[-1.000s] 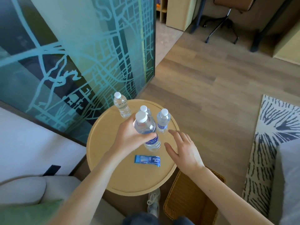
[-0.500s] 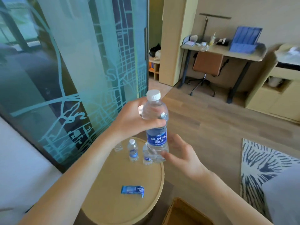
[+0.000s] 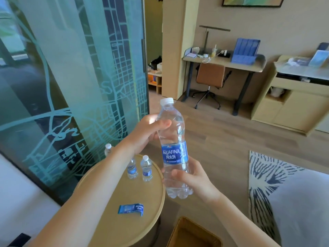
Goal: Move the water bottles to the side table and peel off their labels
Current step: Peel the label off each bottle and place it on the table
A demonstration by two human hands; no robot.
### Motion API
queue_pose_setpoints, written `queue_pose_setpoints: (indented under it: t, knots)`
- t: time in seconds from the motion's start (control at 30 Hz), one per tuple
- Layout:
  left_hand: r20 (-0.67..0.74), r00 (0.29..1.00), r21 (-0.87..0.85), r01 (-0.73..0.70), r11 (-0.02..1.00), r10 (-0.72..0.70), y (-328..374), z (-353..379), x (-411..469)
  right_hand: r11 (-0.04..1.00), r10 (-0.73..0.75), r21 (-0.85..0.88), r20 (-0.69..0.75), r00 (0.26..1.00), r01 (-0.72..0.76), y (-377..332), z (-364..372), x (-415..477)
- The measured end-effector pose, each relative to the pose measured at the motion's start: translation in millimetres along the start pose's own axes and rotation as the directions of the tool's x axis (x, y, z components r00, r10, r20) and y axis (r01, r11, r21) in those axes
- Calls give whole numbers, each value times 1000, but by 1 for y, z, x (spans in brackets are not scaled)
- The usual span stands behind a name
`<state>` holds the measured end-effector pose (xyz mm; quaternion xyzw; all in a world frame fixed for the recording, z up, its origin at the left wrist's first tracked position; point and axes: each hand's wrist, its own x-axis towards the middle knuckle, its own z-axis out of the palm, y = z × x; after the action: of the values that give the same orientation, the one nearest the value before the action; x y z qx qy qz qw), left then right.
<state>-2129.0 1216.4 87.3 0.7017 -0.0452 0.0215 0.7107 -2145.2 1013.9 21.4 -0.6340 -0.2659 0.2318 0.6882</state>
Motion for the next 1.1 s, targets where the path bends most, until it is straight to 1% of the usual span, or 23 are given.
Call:
queue_pose_setpoints:
  t: [0.1, 0.17, 0.27, 0.37, 0.47, 0.57, 0.7, 0.8, 0.9, 0.97, 1.03, 1.1]
  knots:
    - [62, 997, -22, 37, 999, -36, -10, 8, -1, 1000, 18, 13, -69, 997, -18, 5, 0, -9]
    - [69, 997, -6, 45, 999, -44, -14, 13, -1, 1000, 25, 10, -105, 994, -24, 5, 1, -12]
    - [-4, 999, 83, 50, 995, -50, -16, 24, -2, 998, 36, -49, -217, 976, -47, 7, 3, -12]
    - [-109, 993, 174, 64, 983, -45, -20, 37, -4, 990, 25, -122, -308, 951, -65, 13, 3, -12]
    - [-203, 978, 199, 98, 975, -57, -22, 48, -7, 986, 3, -153, -350, 937, -60, 18, 3, -13]
    - [-230, 972, 197, 97, 976, -51, -25, 51, -7, 986, 2, -156, -374, 927, -65, 22, 5, -13]
    - [-264, 963, 147, 91, 985, -49, -25, 52, -9, 984, -4, -166, -358, 934, -60, 23, 6, -16]
    - [-269, 962, 78, 67, 995, -44, -19, 49, -10, 994, 11, -100, -292, 956, -42, 16, 0, -19]
    - [-221, 975, 28, 33, 999, -26, -12, 45, -10, 999, 48, -3, -206, 977, -50, 0, -14, -20]
    - [-165, 986, 4, 11, 1000, -10, -8, 44, -10, 997, 71, 24, -192, 979, -68, -13, -24, -14]
    - [-118, 993, -37, 4, 999, -9, -8, 45, -11, 989, 105, 123, -179, 978, -84, -22, -33, -5]
    - [-73, 997, -78, 24, 997, -30, -10, 48, -11, 979, 90, 194, -151, 984, -60, -31, -40, 4]
